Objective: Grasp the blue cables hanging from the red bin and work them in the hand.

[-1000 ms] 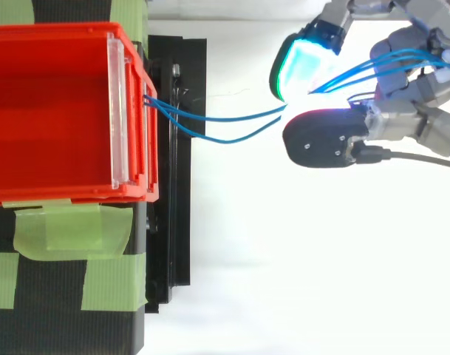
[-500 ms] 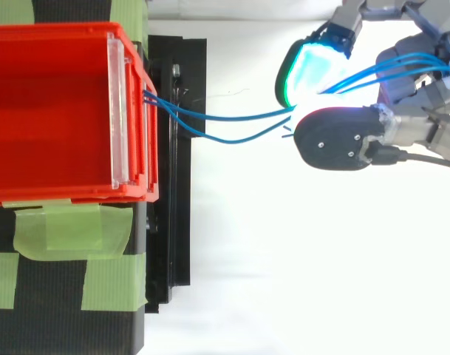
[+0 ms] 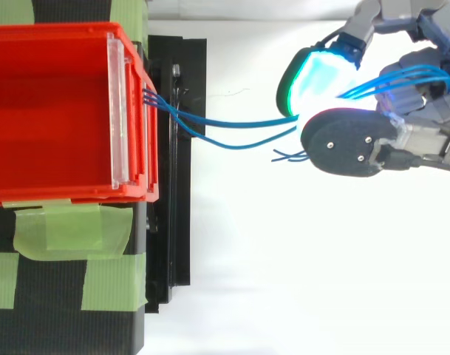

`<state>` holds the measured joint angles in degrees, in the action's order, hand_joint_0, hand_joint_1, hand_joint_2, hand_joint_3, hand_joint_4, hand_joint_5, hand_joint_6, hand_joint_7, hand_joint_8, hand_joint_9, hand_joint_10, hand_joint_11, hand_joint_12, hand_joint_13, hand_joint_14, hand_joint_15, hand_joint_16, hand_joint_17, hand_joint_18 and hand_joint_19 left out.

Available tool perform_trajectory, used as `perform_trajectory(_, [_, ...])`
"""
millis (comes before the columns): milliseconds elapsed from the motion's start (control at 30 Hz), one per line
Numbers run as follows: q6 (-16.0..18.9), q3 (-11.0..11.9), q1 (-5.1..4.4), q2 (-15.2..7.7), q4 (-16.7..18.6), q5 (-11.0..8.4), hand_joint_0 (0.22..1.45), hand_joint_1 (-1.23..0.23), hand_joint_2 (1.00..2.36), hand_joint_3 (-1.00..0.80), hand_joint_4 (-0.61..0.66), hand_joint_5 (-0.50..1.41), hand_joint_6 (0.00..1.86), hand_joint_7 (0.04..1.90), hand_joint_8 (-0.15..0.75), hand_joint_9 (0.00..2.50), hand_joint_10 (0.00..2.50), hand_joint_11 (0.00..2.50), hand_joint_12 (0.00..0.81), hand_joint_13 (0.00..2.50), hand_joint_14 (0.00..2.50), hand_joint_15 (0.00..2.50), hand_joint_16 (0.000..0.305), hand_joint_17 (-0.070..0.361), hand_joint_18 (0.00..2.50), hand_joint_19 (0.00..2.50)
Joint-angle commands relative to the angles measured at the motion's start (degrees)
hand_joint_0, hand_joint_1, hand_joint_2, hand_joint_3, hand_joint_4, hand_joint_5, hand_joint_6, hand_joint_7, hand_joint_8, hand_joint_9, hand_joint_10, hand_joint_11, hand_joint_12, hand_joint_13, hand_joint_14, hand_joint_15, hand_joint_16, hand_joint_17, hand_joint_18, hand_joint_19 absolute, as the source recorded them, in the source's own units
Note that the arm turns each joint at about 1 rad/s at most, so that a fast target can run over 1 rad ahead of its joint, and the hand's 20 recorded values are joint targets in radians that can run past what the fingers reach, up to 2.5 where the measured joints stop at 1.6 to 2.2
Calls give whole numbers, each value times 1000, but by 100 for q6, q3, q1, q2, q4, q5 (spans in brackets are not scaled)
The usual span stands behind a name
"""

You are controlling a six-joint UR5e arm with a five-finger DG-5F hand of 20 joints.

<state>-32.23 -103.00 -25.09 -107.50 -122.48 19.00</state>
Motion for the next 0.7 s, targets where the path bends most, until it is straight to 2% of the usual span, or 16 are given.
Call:
perform_trajectory(0, [15,0,-14,1,-13,-36,936,-593,1011,-767,202,-173,1080,957,580,1706,2500,2500,706,2097,2500,2148,210,158,2500,766])
perform_trajectory(200, [32,0,-14,-8,-31,-36,828,-525,1000,-1000,230,-121,936,1009,580,1706,2500,2500,706,2097,2500,2148,210,158,2500,766])
perform_trajectory(433, [24,0,-14,-8,-92,-28,772,-466,1000,-1000,253,-84,767,1082,580,1706,2500,2500,706,2097,2500,2148,210,158,2500,766])
perform_trajectory(500, [32,0,-14,-8,-101,-28,789,-465,1000,-1000,245,-76,732,1091,580,1706,2500,2500,706,2097,2500,2148,210,158,2500,766])
perform_trajectory(667, [15,0,-14,1,-119,-28,856,-498,1008,-830,233,-61,661,1115,580,1706,2500,2500,706,2097,2500,2148,210,158,2500,766])
